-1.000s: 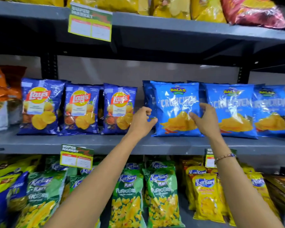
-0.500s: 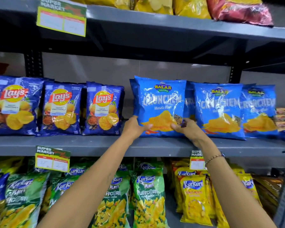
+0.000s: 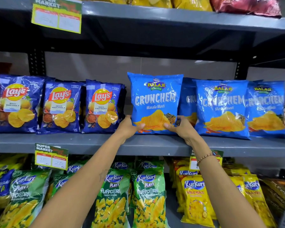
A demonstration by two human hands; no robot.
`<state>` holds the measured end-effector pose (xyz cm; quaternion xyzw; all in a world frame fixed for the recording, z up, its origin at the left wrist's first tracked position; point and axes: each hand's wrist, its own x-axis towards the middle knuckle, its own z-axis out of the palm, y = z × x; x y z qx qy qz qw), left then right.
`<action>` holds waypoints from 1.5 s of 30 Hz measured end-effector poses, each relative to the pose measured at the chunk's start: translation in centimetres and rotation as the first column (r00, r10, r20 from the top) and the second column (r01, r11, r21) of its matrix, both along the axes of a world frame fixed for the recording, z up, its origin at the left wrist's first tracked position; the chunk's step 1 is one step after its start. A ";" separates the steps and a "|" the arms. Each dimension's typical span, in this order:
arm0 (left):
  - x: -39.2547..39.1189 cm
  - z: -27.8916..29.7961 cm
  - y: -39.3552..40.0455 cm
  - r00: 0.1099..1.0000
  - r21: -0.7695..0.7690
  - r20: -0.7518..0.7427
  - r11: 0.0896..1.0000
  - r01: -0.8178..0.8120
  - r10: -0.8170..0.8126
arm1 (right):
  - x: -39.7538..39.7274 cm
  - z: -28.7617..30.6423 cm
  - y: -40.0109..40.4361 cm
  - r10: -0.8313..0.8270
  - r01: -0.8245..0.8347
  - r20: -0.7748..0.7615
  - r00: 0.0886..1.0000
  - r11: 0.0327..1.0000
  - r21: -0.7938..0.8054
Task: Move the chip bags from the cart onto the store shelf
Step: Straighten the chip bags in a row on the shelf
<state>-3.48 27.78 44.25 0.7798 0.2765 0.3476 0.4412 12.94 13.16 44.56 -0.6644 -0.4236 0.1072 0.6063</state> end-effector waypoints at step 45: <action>17.3 1.4 -12.7 0.988 0.211 -0.120 0.970 0.124 -0.100 | 14.8 0.2 -15.8 -0.348 0.374 0.185 0.919 0.919 -0.127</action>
